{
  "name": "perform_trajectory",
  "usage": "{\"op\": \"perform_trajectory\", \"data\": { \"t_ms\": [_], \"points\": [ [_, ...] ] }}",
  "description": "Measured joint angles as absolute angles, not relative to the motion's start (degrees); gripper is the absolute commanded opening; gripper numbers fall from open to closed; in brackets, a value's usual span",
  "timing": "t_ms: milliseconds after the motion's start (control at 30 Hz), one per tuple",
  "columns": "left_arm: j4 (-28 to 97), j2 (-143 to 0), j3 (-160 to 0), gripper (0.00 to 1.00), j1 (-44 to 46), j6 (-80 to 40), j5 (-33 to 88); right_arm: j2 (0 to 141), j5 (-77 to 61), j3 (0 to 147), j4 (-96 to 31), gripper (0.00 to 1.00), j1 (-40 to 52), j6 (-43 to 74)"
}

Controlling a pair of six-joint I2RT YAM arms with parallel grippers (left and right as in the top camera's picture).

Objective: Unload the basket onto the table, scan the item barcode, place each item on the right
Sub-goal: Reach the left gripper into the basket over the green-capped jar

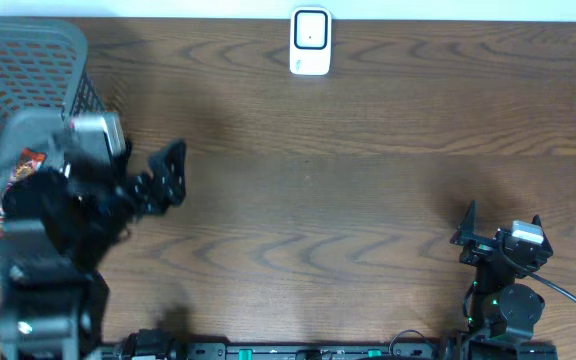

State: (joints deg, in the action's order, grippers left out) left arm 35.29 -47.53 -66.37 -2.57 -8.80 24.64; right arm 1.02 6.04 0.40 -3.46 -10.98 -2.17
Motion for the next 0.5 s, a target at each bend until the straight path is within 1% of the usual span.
{"op": "perform_trajectory", "data": {
  "t_ms": [100, 333, 433, 500],
  "points": [
    [40.0, -51.7, -72.3, 0.83, -2.6, -8.8, 29.8, 1.0, 6.0, 0.4, -3.5, 0.99, -11.0, -2.2],
    [39.3, -55.9, -74.7, 0.83, -3.0, -9.0, 33.6, 1.0, 6.0, 0.4, -3.5, 0.99, -11.0, -2.2],
    [39.2, -58.6, -81.8, 0.83, -5.8, -9.0, 34.2, 1.0, 6.0, 0.4, -3.5, 0.99, -11.0, -2.2],
    [41.0, -60.7, -88.0, 0.81, -9.3, -9.1, 34.3, 1.0, 6.0, 0.4, -3.5, 0.99, -11.0, -2.2]
  ]
}}
